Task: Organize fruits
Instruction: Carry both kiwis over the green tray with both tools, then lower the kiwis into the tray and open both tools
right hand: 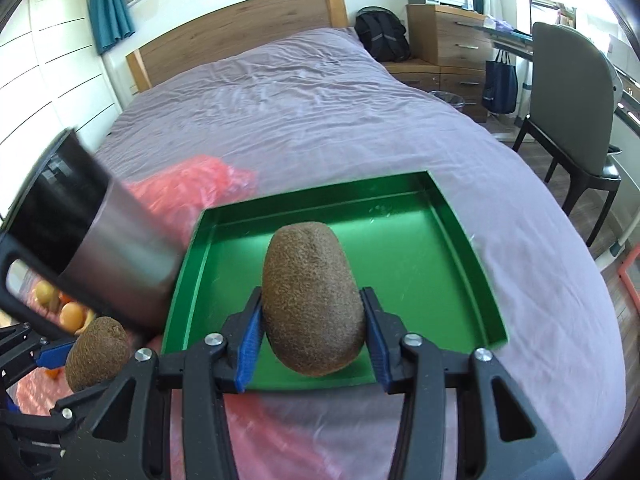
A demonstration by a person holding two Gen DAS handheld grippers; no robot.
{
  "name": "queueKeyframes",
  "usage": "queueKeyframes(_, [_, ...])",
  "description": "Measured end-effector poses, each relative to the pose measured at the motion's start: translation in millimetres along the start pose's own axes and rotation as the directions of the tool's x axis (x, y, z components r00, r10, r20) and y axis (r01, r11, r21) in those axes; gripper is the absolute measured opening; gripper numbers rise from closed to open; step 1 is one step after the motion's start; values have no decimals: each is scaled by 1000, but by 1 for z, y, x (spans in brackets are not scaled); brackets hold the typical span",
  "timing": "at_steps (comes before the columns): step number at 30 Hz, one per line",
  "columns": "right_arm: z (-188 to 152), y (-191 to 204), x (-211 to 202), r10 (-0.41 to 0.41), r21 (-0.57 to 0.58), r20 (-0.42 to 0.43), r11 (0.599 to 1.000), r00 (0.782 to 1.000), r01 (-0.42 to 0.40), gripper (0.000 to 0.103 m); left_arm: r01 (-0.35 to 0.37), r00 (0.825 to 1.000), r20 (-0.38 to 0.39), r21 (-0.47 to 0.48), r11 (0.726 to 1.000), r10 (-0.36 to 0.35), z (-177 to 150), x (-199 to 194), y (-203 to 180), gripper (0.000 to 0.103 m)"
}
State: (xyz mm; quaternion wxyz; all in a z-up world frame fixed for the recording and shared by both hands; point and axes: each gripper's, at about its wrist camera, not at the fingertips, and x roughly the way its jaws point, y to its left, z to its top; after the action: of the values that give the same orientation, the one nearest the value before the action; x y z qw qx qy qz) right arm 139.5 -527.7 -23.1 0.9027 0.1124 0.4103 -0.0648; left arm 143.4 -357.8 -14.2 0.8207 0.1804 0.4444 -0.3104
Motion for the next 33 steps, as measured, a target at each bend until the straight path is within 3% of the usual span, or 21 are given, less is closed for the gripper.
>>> queueKeyframes(6, [28, -30, 52, -39, 35, -6, 999, 999, 40, 19, -53, 998, -30, 14, 999, 53, 33, 60, -3, 37])
queueKeyframes(15, [42, -65, 108, -119, 48, -64, 991, 991, 122, 19, -59, 995, -84, -22, 998, 57, 40, 122, 0, 37])
queueKeyframes(33, [35, -69, 129, -173, 20, -126, 984, 977, 177, 22, -31, 995, -101, -52, 998, 25, 37, 133, -1, 38])
